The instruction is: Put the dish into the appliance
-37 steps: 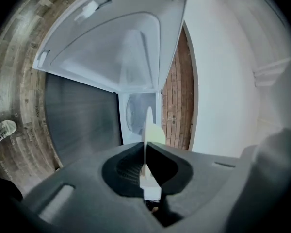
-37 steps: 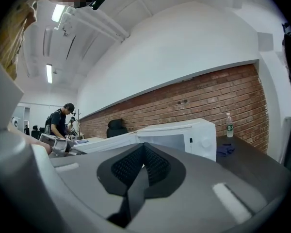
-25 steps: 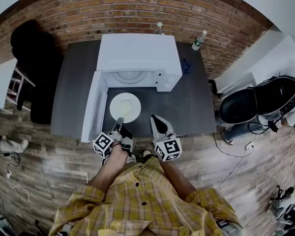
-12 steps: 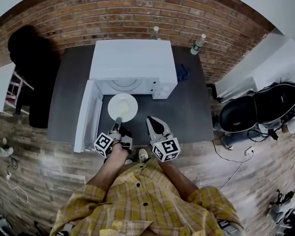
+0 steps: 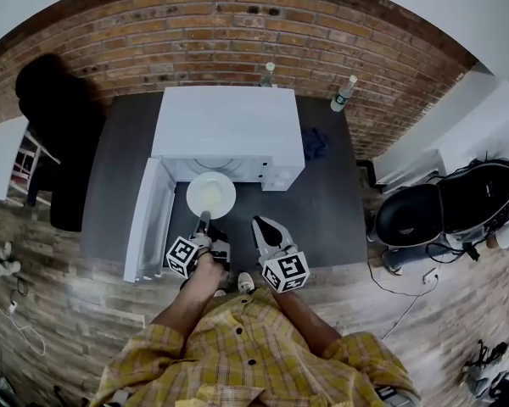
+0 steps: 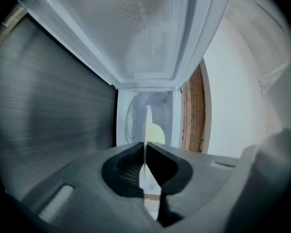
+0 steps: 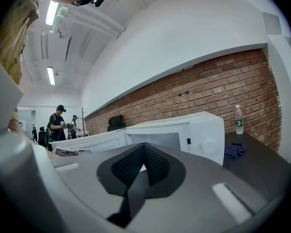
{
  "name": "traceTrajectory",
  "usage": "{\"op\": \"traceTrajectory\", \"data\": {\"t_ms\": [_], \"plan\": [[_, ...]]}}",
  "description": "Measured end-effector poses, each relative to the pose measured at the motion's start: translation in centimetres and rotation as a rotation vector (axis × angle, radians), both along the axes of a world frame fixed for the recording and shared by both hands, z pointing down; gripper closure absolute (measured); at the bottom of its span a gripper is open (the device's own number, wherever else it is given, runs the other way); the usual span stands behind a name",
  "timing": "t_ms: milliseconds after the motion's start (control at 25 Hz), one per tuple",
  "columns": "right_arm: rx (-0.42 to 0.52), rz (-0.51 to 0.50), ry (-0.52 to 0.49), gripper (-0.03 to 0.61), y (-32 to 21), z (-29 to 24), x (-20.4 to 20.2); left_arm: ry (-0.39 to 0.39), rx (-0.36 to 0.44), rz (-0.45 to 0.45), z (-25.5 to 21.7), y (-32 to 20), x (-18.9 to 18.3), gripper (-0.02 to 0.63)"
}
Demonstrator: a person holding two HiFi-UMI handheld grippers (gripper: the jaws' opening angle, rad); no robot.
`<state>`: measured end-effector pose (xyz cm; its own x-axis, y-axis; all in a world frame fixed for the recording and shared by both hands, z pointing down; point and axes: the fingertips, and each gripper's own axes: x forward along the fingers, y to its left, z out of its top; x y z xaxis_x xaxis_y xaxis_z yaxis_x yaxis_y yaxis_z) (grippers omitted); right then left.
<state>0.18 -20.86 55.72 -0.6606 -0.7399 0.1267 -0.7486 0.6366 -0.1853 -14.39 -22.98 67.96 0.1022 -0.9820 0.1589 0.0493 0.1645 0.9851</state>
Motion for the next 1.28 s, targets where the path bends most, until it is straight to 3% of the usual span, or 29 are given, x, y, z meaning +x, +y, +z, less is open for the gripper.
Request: {"op": "traceTrajectory", "data": {"t_ms": [680,1280], "plan": [[-0.009,-0.025,0.032,0.573,-2.2,0.6,-1.4,-0.089,-0.034,-0.022,3.5,-7.0,-1.0,0.604],[-0.025,-0.017,0.051,0.573,-3.7,1.6,-0.8,-0.087,-0.093,-0.029,6.3,-11.3,-1.1,0.600]]}}
